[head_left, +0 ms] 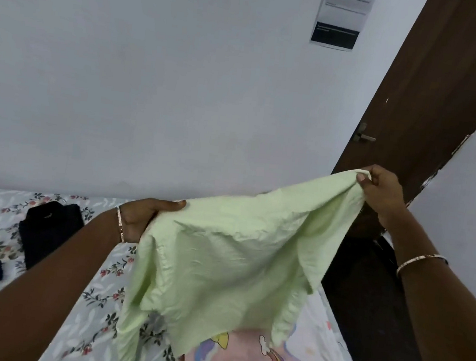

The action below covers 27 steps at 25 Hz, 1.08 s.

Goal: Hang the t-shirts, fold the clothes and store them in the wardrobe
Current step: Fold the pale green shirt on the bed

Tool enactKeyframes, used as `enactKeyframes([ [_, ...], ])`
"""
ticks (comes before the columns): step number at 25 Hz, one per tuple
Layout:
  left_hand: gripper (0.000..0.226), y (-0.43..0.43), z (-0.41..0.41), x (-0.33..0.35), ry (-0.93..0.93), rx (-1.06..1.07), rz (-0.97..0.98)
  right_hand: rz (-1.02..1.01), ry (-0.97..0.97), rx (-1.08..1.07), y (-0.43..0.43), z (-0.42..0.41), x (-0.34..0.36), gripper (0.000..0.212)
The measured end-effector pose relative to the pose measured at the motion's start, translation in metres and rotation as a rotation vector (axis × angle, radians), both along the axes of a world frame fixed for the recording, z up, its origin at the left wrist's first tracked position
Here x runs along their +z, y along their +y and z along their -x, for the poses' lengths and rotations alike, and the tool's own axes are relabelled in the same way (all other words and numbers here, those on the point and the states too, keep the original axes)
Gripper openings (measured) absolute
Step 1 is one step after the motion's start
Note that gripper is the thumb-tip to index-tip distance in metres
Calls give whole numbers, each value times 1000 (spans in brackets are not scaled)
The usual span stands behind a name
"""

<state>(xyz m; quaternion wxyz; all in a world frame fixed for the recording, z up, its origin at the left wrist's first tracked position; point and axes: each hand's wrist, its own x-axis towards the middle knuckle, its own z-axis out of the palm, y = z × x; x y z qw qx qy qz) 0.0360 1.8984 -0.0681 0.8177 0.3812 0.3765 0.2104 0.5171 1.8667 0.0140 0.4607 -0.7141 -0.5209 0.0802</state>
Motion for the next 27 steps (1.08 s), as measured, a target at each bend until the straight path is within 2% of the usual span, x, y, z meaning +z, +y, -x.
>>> enactKeyframes([
  [3,69,-12,-23,14,4,-22,24,63,-154,-121,0,-35,-13,14],
  [5,64,-20,-44,26,33,22,-39,78,-195,-189,-4,-50,-15,17],
  [8,53,-32,-79,38,127,214,-422,87,-203,-291,-6,-72,-9,19],
  [11,15,-48,-106,50,218,317,-831,69,-208,-404,-11,-87,7,23],
  [13,18,-60,-117,55,306,288,-1050,40,-231,-506,-8,-90,21,26],
  [15,23,-74,-124,56,365,283,-1173,15,-205,-533,1,-77,37,29],
  [20,19,-85,-116,42,254,216,-1027,-66,-72,-518,51,-28,63,29],
  [23,4,-69,-85,22,329,270,-1000,-33,-68,-441,99,15,60,30],
  [27,5,-29,-30,-25,478,381,-942,35,-36,-256,175,86,16,35],
])
